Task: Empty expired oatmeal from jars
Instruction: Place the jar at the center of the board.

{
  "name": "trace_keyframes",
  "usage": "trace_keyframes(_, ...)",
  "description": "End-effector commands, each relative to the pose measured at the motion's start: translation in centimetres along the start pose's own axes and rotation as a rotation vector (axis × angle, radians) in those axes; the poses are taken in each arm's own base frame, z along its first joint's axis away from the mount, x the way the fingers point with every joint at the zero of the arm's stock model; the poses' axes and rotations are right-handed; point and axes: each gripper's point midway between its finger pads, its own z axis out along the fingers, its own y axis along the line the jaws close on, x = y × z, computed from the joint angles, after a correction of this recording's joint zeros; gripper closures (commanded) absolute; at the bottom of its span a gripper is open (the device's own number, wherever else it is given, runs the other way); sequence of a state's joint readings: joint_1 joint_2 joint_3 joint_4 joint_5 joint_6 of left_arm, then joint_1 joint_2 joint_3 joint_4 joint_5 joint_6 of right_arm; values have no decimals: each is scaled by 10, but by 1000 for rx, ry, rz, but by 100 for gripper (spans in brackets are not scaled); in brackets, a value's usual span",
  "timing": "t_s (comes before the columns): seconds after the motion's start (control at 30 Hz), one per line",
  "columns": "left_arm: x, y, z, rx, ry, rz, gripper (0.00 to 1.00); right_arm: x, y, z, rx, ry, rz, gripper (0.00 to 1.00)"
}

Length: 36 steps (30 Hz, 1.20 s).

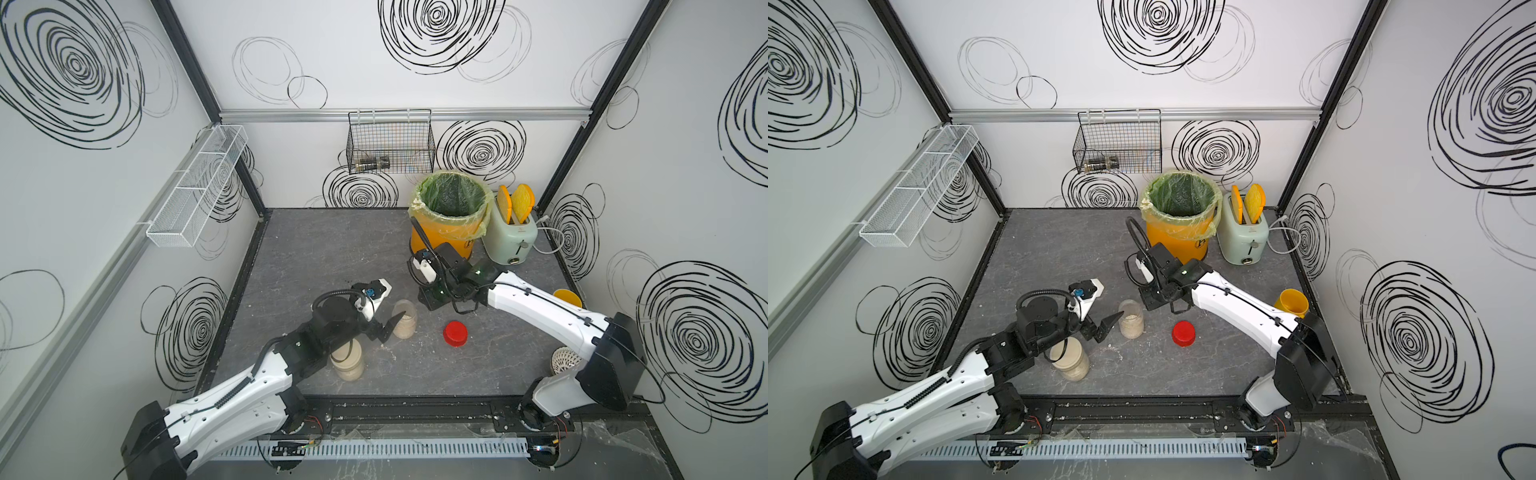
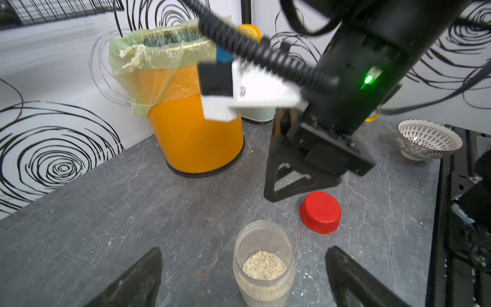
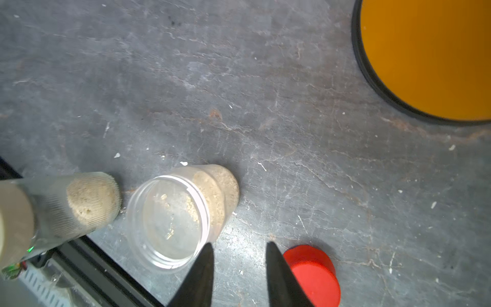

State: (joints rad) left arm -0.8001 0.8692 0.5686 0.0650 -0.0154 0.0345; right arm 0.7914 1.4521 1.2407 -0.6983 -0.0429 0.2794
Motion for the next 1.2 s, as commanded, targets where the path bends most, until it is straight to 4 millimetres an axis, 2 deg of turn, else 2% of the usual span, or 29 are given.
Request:
trace_keyframes(0.0, -5, 21, 5, -91, 118, -110, 0, -21, -1, -49, -56, -206, 23, 50)
trace_keyframes(0.1, 5, 38, 20, -120, 320, -237, 2, -14, -14, -64, -55, -387, -7, 36)
trace_keyframes(0.2, 19, 45, 35, -137, 506, -328, 5, -6, -18, -81, -85, -554, -42, 20)
trace_keyframes(0.27, 21, 47, 41, -158, 594, -360, 6, 0, -21, -84, -84, -595, -73, 19)
trace_keyframes(0.37, 22, 46, 46, -181, 690, -381, 5, 8, -24, -76, -67, -582, -120, 19)
trace_keyframes(0.53, 24, 33, 52, -169, 735, -382, 12, 12, -35, -63, -24, -572, -101, 18)
trace_keyframes(0.77, 35, 26, 61, -147, 784, -414, 30, 7, -45, -68, -83, -579, -33, 18)
trace_keyframes(0.9, 44, 17, 61, -126, 825, -412, 32, 11, -50, -69, -72, -587, -14, 18)
trace_keyframes(1.03, 55, 23, 62, -156, 867, -399, 36, 11, -52, -71, -70, -602, 4, 19)
trace_keyframes(1.1, 55, 22, 65, -148, 869, -400, 37, 6, -56, -77, -58, -622, 24, 19)
trace_keyframes(1.17, 52, 19, 68, -134, 863, -404, 37, -10, -65, -91, -39, -665, 89, 20)
